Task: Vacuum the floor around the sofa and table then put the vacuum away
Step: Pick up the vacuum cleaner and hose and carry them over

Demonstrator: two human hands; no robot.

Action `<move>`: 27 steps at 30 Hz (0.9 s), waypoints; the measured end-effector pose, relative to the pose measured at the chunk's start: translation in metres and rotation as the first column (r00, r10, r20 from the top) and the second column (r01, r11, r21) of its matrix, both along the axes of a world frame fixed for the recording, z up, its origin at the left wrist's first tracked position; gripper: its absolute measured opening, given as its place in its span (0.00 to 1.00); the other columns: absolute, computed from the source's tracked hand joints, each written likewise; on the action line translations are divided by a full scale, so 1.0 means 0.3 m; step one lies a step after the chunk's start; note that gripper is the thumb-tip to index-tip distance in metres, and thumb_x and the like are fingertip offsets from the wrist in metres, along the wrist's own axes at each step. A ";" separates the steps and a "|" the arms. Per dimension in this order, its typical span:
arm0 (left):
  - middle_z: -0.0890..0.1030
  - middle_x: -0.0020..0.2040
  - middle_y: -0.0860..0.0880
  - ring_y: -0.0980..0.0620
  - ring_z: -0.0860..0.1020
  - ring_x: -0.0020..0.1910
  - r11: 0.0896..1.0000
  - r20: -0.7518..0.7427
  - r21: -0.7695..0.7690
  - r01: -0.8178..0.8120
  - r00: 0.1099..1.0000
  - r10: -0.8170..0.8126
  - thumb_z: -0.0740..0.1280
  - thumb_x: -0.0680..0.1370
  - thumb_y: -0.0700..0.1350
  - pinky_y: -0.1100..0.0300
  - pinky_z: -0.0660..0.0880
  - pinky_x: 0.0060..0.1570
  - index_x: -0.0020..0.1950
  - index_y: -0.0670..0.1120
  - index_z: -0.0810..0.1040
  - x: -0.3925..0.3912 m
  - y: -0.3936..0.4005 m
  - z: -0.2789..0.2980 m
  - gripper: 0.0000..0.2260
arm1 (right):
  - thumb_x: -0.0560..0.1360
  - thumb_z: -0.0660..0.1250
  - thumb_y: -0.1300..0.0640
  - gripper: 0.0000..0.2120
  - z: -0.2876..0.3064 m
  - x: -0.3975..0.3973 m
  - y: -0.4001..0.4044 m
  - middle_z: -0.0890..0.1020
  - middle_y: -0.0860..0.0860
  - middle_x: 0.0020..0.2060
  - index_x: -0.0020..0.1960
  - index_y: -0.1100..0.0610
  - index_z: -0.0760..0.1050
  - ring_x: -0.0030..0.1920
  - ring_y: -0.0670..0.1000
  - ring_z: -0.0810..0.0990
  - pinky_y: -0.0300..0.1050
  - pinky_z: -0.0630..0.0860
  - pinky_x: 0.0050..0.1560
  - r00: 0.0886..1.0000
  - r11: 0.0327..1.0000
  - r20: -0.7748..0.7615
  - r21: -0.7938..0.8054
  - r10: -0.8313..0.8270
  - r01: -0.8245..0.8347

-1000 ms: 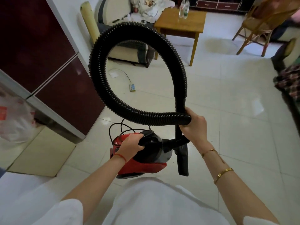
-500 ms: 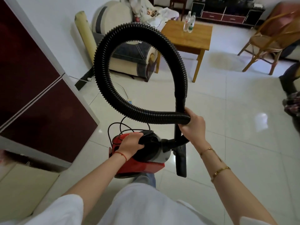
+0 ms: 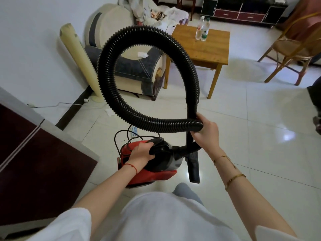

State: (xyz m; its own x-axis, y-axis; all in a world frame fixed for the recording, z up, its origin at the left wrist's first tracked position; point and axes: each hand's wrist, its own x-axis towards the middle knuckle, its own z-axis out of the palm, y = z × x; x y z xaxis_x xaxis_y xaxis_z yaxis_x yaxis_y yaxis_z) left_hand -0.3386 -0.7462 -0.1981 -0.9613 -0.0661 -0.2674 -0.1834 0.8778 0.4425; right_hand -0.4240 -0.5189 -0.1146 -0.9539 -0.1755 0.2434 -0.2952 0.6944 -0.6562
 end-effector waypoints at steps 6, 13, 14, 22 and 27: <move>0.81 0.47 0.47 0.45 0.79 0.48 1.000 0.015 0.007 -0.023 1.000 0.023 0.67 0.72 0.44 0.51 0.77 0.47 0.49 0.47 0.76 -0.347 -0.060 -0.018 0.06 | 0.68 0.70 0.60 0.22 -0.026 -0.367 -0.075 0.83 0.46 0.36 0.61 0.48 0.76 0.35 0.50 0.80 0.43 0.76 0.38 0.999 0.999 -0.002 0.000 0.051 -0.051; 0.81 0.49 0.49 0.48 0.79 0.50 0.988 0.015 0.063 -0.142 0.990 0.142 0.68 0.72 0.46 0.54 0.77 0.49 0.55 0.48 0.77 -0.741 -0.113 -0.087 0.12 | 0.67 0.69 0.59 0.21 -0.076 -0.877 -0.155 0.83 0.46 0.35 0.59 0.46 0.75 0.36 0.50 0.81 0.47 0.78 0.38 0.984 0.986 0.053 -0.014 0.170 -0.169; 0.81 0.48 0.49 0.49 0.80 0.49 0.982 0.017 0.076 -0.172 0.985 0.171 0.68 0.72 0.45 0.54 0.77 0.48 0.55 0.48 0.77 -0.799 -0.115 -0.087 0.12 | 0.67 0.69 0.59 0.21 -0.074 -0.955 -0.169 0.83 0.46 0.35 0.58 0.46 0.75 0.36 0.50 0.81 0.47 0.78 0.38 0.980 0.982 0.054 -0.007 0.190 -0.190; 0.82 0.45 0.51 0.51 0.81 0.45 0.921 0.056 0.130 -0.367 0.930 0.363 0.71 0.73 0.44 0.52 0.79 0.49 0.53 0.50 0.77 -1.238 -0.166 -0.079 0.09 | 0.69 0.69 0.60 0.20 -0.046 -1.499 -0.339 0.82 0.46 0.37 0.59 0.49 0.75 0.37 0.49 0.80 0.40 0.74 0.38 0.933 0.936 0.087 0.028 0.348 -0.352; 0.82 0.45 0.51 0.51 0.81 0.46 0.905 0.077 0.133 -0.404 0.914 0.397 0.71 0.74 0.46 0.53 0.79 0.51 0.54 0.49 0.77 -1.475 -0.242 -0.116 0.10 | 0.68 0.68 0.61 0.22 -0.085 -1.764 -0.457 0.82 0.46 0.38 0.60 0.47 0.74 0.39 0.48 0.80 0.42 0.76 0.40 0.910 0.913 0.109 0.042 0.400 -0.407</move>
State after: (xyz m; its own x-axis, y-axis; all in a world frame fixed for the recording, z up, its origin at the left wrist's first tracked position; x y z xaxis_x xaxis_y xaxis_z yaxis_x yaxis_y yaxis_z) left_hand -0.7810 -0.8188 -0.2329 -0.8477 -0.4011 -0.3473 -0.5304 0.6539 0.5395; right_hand -0.9533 -0.6561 -0.1401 -0.8167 -0.5623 0.1298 -0.4965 0.5701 -0.6546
